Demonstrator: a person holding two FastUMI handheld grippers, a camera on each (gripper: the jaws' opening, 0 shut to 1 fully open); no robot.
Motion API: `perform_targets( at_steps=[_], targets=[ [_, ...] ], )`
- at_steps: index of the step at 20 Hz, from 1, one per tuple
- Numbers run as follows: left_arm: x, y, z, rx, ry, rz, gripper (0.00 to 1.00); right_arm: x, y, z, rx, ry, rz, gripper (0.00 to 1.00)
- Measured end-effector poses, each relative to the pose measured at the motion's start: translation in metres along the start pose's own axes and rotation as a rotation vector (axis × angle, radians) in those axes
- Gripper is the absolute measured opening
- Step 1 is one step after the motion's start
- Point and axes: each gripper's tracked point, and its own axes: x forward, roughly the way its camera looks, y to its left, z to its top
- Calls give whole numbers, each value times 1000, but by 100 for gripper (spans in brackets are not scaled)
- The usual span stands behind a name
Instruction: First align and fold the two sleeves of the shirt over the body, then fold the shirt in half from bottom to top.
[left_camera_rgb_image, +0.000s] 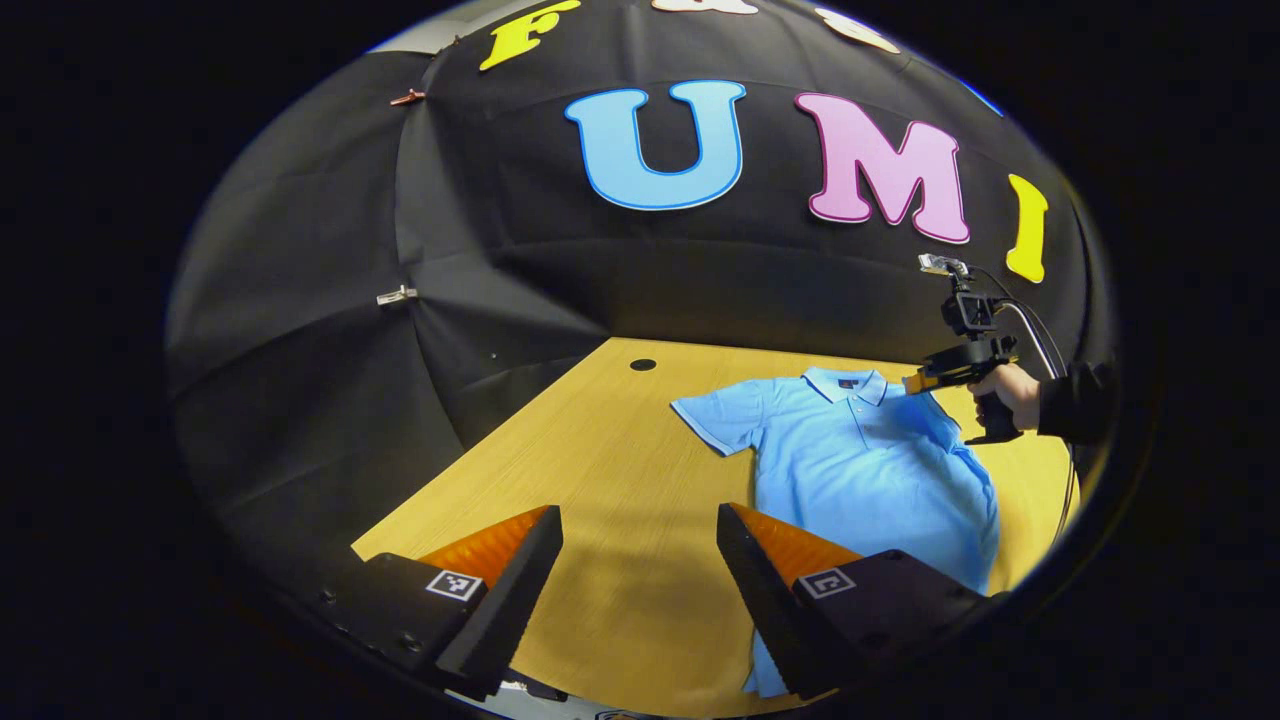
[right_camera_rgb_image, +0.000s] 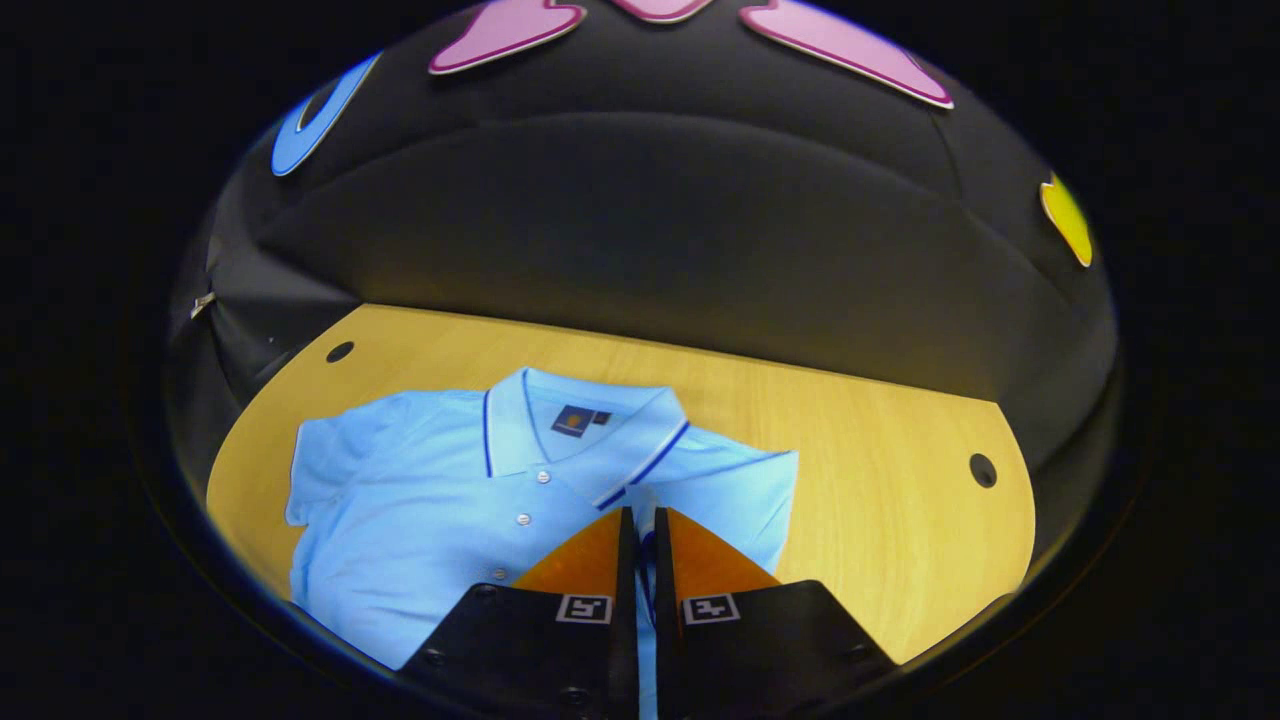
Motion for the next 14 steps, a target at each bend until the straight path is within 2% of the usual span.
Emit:
perform_targets(
  at_steps=[1, 5, 6, 7, 8, 10, 11, 12, 13, 14],
  targets=[
    [1, 1, -1, -4, 1, 2, 99, 1, 12, -3, -2, 5, 26, 11],
    [11, -7, 1, -26, -5, -4, 99, -7, 52, -9, 2, 12, 135, 26],
    [15, -10, 4, -30, -12, -8, 99, -10, 59, -10, 7, 10, 160, 25],
    [18, -14, 7, -33, -19, -13, 99, -15, 62, -11, 5, 8, 171, 35],
    [23, -17, 12, -37, -28, -19, 99, -21, 64, -11, 2, 7, 180, 39],
    [36, -27, 21, -42, -44, -44, 99, -36, 64, -12, 3, -3, 193, 54],
    [43, -31, 27, -42, -54, -58, 99, -44, 61, -11, 4, -12, 192, 63],
    [52, -34, 33, -43, -61, -72, 99, -53, 55, -10, 0, -23, 187, 81],
    [62, -37, 39, -44, -69, -84, 99, -60, 46, -10, -5, -34, 170, 92],
    [71, -40, 45, -49, -71, -99, 99, -68, 38, -9, -15, -44, 159, 98]
  ],
)
